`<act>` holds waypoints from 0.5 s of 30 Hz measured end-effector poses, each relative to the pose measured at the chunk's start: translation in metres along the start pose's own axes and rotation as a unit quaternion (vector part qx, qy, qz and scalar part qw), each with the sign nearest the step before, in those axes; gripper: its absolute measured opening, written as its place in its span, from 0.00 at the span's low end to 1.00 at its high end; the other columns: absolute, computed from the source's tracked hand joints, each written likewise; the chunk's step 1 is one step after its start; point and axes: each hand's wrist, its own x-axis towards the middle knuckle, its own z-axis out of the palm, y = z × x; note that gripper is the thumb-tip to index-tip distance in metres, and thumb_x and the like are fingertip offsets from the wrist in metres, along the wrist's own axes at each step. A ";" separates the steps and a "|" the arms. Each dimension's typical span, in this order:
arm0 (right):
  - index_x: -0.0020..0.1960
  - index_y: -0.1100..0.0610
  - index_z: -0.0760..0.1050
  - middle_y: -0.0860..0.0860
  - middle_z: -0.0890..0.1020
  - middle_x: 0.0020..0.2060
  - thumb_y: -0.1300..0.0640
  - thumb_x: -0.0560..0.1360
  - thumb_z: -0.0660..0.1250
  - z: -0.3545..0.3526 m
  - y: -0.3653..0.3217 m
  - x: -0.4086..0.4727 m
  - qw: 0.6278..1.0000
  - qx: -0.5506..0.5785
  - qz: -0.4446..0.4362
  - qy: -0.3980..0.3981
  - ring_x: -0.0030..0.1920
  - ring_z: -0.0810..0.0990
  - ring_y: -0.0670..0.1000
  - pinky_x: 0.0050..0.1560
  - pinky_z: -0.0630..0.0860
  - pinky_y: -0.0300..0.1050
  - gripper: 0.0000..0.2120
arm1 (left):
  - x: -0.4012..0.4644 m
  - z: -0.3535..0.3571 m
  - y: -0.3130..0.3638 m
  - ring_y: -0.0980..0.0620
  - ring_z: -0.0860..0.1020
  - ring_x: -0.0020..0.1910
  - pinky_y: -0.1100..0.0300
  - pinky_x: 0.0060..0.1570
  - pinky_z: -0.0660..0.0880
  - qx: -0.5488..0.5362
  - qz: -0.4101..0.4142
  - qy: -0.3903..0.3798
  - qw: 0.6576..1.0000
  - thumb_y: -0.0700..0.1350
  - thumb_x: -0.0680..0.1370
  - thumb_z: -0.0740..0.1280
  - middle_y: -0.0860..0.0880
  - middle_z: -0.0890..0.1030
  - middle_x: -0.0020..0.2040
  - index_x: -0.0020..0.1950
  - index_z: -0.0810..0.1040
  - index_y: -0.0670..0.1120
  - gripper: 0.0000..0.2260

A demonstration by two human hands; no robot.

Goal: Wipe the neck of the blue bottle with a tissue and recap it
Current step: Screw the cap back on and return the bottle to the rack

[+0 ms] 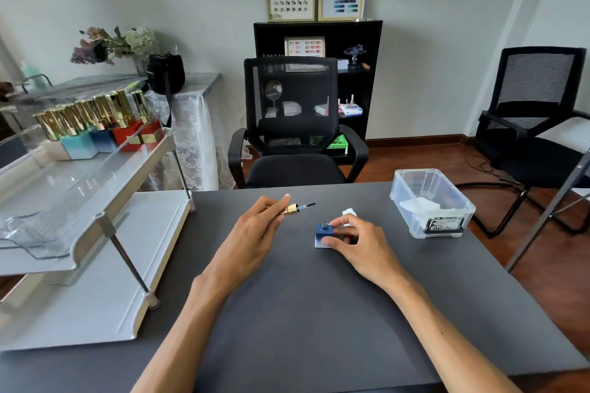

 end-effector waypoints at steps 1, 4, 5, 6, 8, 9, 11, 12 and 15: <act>0.48 0.43 0.79 0.35 0.86 0.43 0.43 0.69 0.77 0.000 0.000 0.000 1.000 0.001 0.000 0.000 0.39 0.81 0.47 0.44 0.77 0.35 0.11 | 0.002 -0.002 0.001 0.56 0.76 0.47 0.66 0.48 0.74 -0.004 -0.001 -0.004 1.000 0.44 0.83 0.61 0.55 0.74 0.54 0.73 0.71 0.49 0.17; 0.48 0.44 0.79 0.34 0.85 0.43 0.43 0.69 0.76 0.000 0.000 0.000 1.000 -0.001 -0.001 0.000 0.39 0.80 0.45 0.44 0.76 0.34 0.11 | 0.008 -0.009 0.004 0.57 0.79 0.53 0.65 0.54 0.77 -0.062 -0.050 0.011 0.997 0.44 0.80 0.68 0.57 0.78 0.53 0.61 0.74 0.52 0.10; 0.48 0.44 0.79 0.34 0.85 0.42 0.44 0.69 0.76 0.000 -0.001 0.001 1.000 -0.001 -0.002 0.000 0.38 0.79 0.44 0.43 0.76 0.33 0.11 | 0.010 -0.009 0.004 0.56 0.80 0.52 0.64 0.53 0.78 -0.089 -0.064 0.024 0.994 0.44 0.79 0.69 0.57 0.80 0.52 0.57 0.75 0.51 0.08; 0.48 0.44 0.79 0.34 0.85 0.42 0.44 0.69 0.76 0.000 -0.001 0.001 1.000 0.001 -0.002 0.000 0.37 0.79 0.42 0.42 0.75 0.32 0.10 | 0.011 -0.010 0.005 0.54 0.81 0.51 0.64 0.52 0.78 -0.118 -0.076 0.037 0.989 0.43 0.78 0.71 0.56 0.81 0.51 0.55 0.77 0.50 0.07; 0.47 0.44 0.80 0.34 0.85 0.42 0.45 0.69 0.77 0.000 -0.002 0.001 1.000 0.005 -0.003 -0.001 0.36 0.78 0.40 0.41 0.74 0.29 0.10 | 0.015 -0.010 0.007 0.52 0.82 0.49 0.62 0.49 0.79 -0.186 -0.093 0.050 0.977 0.41 0.78 0.71 0.55 0.82 0.49 0.55 0.79 0.48 0.07; 0.47 0.44 0.80 0.35 0.85 0.41 0.46 0.70 0.77 0.000 -0.002 0.001 1.000 0.007 -0.003 -0.002 0.35 0.77 0.40 0.41 0.74 0.29 0.09 | 0.018 -0.009 0.008 0.52 0.82 0.48 0.61 0.47 0.80 -0.218 -0.098 0.050 0.970 0.40 0.78 0.71 0.55 0.83 0.48 0.56 0.79 0.47 0.08; 0.47 0.45 0.80 0.35 0.86 0.41 0.47 0.70 0.77 0.000 -0.002 0.000 1.000 0.011 -0.005 -0.003 0.35 0.77 0.40 0.41 0.74 0.29 0.09 | 0.022 -0.007 0.011 0.50 0.82 0.46 0.60 0.46 0.80 -0.265 -0.103 0.049 0.957 0.40 0.79 0.70 0.53 0.84 0.48 0.58 0.80 0.46 0.08; 0.47 0.45 0.80 0.35 0.86 0.41 0.47 0.70 0.77 0.000 -0.002 0.000 1.000 0.014 -0.005 -0.003 0.35 0.77 0.40 0.41 0.74 0.29 0.09 | 0.024 -0.005 0.012 0.50 0.81 0.46 0.59 0.47 0.81 -0.281 -0.104 0.050 0.953 0.40 0.79 0.69 0.53 0.83 0.47 0.58 0.80 0.45 0.08; 0.47 0.46 0.80 0.35 0.86 0.41 0.47 0.69 0.77 0.000 -0.001 0.001 1.000 0.015 -0.005 -0.001 0.35 0.77 0.40 0.41 0.74 0.29 0.09 | 0.030 0.000 0.015 0.50 0.81 0.50 0.56 0.51 0.81 -0.327 -0.111 0.065 0.936 0.41 0.80 0.68 0.51 0.84 0.48 0.59 0.81 0.44 0.08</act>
